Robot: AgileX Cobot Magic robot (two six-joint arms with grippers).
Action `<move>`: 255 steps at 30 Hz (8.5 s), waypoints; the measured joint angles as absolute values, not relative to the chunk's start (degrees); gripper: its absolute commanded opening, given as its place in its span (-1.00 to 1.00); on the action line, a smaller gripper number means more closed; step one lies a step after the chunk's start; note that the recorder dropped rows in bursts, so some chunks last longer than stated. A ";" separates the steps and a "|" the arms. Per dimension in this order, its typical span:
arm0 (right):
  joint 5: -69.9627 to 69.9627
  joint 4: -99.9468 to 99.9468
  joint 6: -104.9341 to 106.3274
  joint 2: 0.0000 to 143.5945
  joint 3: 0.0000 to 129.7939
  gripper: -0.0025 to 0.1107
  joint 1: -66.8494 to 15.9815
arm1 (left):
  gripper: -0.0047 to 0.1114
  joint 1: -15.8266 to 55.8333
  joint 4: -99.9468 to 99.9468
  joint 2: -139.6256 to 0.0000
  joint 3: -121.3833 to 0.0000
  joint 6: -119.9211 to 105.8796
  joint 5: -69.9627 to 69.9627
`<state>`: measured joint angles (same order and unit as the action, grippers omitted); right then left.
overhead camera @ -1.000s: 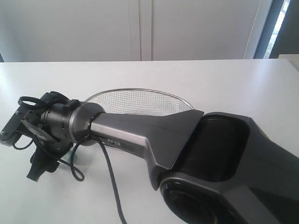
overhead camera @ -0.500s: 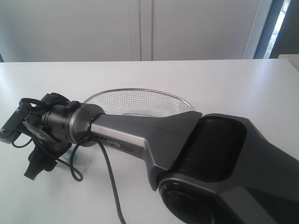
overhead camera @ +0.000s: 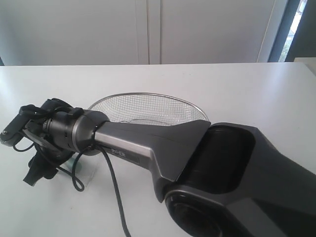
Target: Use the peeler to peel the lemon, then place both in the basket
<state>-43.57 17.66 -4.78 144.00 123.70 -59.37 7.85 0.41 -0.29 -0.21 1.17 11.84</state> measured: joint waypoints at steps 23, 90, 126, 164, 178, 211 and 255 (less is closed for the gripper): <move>-45.06 11.60 -6.67 144.33 123.93 -0.76 -58.57 | -0.92 7.85 0.41 -0.29 -0.21 1.17 11.84; -45.63 4.31 0.00 57.16 36.85 -0.96 -28.95 | -0.92 7.85 0.41 -0.29 -0.21 1.17 11.74; -43.98 2.89 0.00 47.84 36.94 -0.96 -28.95 | -0.92 7.85 0.41 -0.29 -0.21 1.17 11.74; -43.98 2.89 0.00 47.84 36.94 -0.96 -28.95 | -0.92 7.85 -27.99 -17.16 -21.74 41.85 -23.74; -43.98 2.89 0.00 47.84 36.94 -0.96 -28.95 | -0.92 7.85 -98.74 -61.36 -34.95 95.83 -31.92; -38.85 2.20 0.00 47.84 36.94 -0.96 -28.95 | -0.92 14.22 -99.47 -100.37 -67.91 94.99 -39.58; -37.43 1.59 0.00 47.84 36.75 -0.96 -28.95 | -0.92 16.83 -99.47 -108.84 -63.95 95.81 -24.72</move>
<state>-37.43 1.59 0.00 47.84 36.75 -28.95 16.83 -99.47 -108.84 -63.95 95.81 -24.72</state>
